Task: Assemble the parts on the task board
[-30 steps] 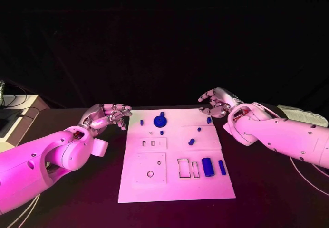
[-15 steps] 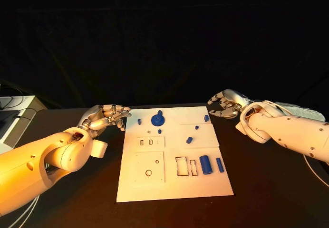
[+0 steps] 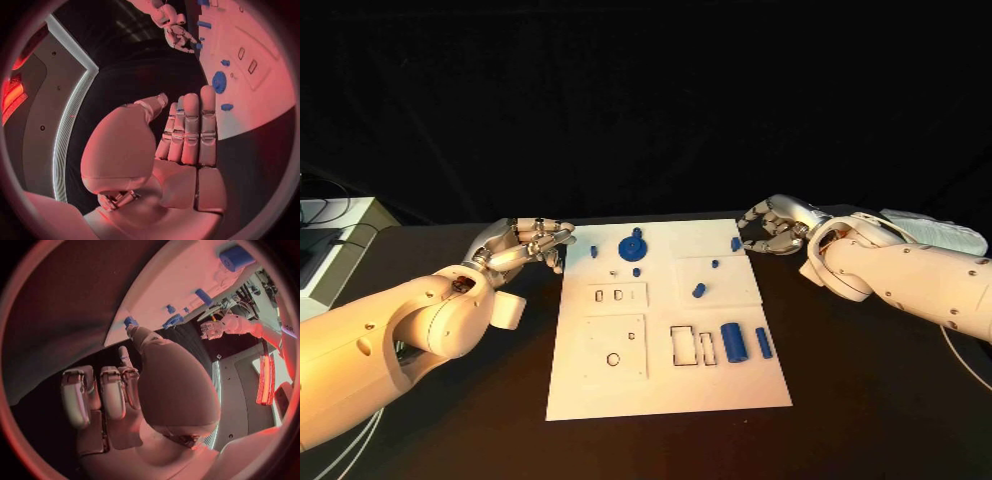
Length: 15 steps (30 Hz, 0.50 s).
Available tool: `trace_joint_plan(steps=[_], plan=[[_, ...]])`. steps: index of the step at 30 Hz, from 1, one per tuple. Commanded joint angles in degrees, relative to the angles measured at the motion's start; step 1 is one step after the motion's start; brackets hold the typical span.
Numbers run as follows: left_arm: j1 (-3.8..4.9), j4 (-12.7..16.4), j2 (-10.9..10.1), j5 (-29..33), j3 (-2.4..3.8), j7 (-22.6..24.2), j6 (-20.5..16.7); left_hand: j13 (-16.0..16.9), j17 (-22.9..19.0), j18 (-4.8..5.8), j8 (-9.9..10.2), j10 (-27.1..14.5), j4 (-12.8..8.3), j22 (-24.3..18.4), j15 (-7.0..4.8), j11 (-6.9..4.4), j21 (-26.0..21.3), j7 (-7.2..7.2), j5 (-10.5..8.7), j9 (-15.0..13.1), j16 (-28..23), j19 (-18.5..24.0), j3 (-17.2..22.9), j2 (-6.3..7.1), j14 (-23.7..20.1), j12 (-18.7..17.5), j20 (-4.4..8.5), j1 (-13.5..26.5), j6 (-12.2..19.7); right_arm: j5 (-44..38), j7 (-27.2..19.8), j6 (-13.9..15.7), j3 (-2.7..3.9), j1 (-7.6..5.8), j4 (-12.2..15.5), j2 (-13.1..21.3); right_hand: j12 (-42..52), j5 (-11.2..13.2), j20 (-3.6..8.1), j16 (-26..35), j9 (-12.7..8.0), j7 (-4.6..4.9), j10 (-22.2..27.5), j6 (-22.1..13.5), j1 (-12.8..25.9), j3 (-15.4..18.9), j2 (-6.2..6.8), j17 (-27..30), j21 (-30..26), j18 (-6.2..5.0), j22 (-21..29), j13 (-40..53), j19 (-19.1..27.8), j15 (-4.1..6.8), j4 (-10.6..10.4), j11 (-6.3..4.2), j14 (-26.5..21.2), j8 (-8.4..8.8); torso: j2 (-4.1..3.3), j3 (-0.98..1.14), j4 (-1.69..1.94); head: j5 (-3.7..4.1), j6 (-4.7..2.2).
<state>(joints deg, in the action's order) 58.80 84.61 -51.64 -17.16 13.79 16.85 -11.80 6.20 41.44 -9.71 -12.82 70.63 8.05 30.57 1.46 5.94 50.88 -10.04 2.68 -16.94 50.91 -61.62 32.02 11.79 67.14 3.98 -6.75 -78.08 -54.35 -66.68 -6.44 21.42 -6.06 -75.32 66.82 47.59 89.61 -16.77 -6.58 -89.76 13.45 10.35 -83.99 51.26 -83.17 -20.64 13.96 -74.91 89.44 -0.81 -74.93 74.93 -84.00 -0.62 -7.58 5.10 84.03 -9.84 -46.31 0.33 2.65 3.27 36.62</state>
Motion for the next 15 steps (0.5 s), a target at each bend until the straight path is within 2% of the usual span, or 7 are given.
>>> trace_joint_plan(steps=[1, 15], plan=[[-0.01, 0.02, 0.1, -0.27, 0.04, 0.82, 1.12, 0.06, -0.09, -0.75, 0.32, -0.59, 0.0, 0.09, 0.16, -0.01, 0.26, 0.01, 0.19, -0.09, -0.38, 0.43, 0.08, 0.04, -0.43, -0.19, -0.1, 0.5, 0.5, -0.99, -0.89, -3.14, 0.01, 0.08, -0.15, -0.1, -0.09, -0.31, -0.29, -0.17, -0.08, 0.03, -5.47, -0.34, -0.13, 0.1, 0.57, -14.79, 0.12, 0.67, -14.64, 14.55, -5.74, -0.49, 0.16, 0.42, 5.9, 0.25, 0.06, 0.02, 0.01, 0.01, 0.17], [-0.06, -0.28, 0.23, -0.34, 0.04, 0.79, 1.14, 0.05, -0.11, -0.76, 0.33, -0.69, -0.03, 0.11, 0.17, 0.01, 0.28, 0.0, 0.19, -0.11, -0.39, 0.49, 0.09, 0.04, -0.44, -0.2, -0.11, 0.47, 0.53, -0.76, -0.72, -3.94, 0.0, 0.35, -0.3, -0.61, 0.03, -0.5, -0.36, -0.19, -0.08, 0.07, -5.6, -0.27, 0.38, 0.28, 0.49, -14.86, 0.2, 0.7, -14.72, 14.68, -5.79, -0.55, -0.13, 0.46, 5.91, 0.23, 0.09, -0.04, 0.08, 0.2, 0.29]])
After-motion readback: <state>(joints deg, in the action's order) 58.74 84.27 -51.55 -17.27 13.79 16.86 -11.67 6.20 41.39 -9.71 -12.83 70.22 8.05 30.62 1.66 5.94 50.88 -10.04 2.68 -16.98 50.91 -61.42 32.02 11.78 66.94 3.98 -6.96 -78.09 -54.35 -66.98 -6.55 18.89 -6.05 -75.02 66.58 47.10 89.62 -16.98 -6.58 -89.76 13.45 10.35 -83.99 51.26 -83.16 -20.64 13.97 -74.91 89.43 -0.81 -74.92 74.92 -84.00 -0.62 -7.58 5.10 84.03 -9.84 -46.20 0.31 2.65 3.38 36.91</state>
